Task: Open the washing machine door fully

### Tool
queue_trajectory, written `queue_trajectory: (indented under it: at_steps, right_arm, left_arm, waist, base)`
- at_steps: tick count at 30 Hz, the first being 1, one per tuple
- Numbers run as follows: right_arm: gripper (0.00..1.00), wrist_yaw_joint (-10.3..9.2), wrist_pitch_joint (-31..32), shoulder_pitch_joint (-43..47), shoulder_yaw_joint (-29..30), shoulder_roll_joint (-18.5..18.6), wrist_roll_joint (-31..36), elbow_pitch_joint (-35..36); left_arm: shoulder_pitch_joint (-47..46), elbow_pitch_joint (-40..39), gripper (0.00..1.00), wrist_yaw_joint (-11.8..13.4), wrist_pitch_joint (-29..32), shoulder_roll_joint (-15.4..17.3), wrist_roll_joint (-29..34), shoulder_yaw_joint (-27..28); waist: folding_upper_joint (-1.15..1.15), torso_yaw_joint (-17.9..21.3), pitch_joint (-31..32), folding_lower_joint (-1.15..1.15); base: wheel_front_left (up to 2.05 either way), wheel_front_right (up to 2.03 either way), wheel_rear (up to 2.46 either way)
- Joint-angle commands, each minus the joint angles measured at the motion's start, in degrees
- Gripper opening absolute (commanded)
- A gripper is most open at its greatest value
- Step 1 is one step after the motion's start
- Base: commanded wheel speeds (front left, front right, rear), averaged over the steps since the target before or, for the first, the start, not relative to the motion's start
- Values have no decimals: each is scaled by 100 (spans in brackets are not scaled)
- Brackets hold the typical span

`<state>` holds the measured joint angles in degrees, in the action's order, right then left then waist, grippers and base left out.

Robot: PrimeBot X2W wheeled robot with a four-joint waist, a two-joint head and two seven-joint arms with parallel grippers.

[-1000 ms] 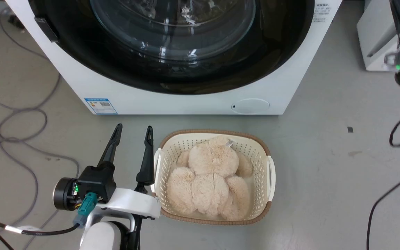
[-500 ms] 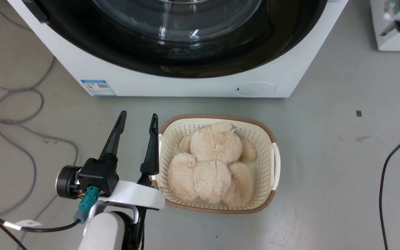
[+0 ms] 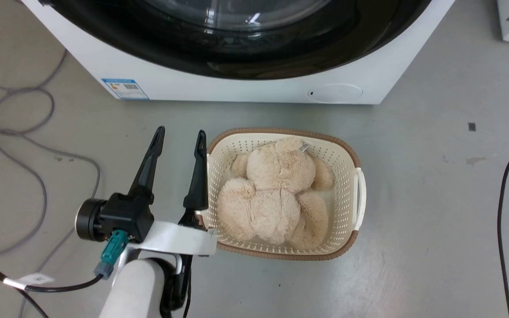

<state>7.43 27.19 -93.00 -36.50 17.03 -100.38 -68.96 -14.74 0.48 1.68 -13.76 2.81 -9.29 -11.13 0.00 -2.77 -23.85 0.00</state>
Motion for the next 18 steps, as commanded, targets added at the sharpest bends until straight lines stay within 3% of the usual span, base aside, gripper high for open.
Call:
queue_trajectory:
  at_steps: [1, 7, 18]
  right_arm:
    - [0, 5, 101, -254, -173, 10, -237, -198]
    - [0, 6, 407, -505, -506, 59, -602, -495]
    - [0, 6, 856, -269, -770, -115, -575, -499]
  left_arm:
    - [-158, -22, 100, 32, -63, 7, -40, -47]
    - [-249, 2, 100, 49, -123, 7, -108, -110]
    - [-212, 68, 100, 75, -124, 7, -128, -129]
  waist:
    - [0, -11, -67, 0]
    - [0, -40, -169, 0]
    - [0, -39, -12, 0]
  base:
    - [0, 0, 0]
    - [0, 0, 0]
    - [0, 0, 0]
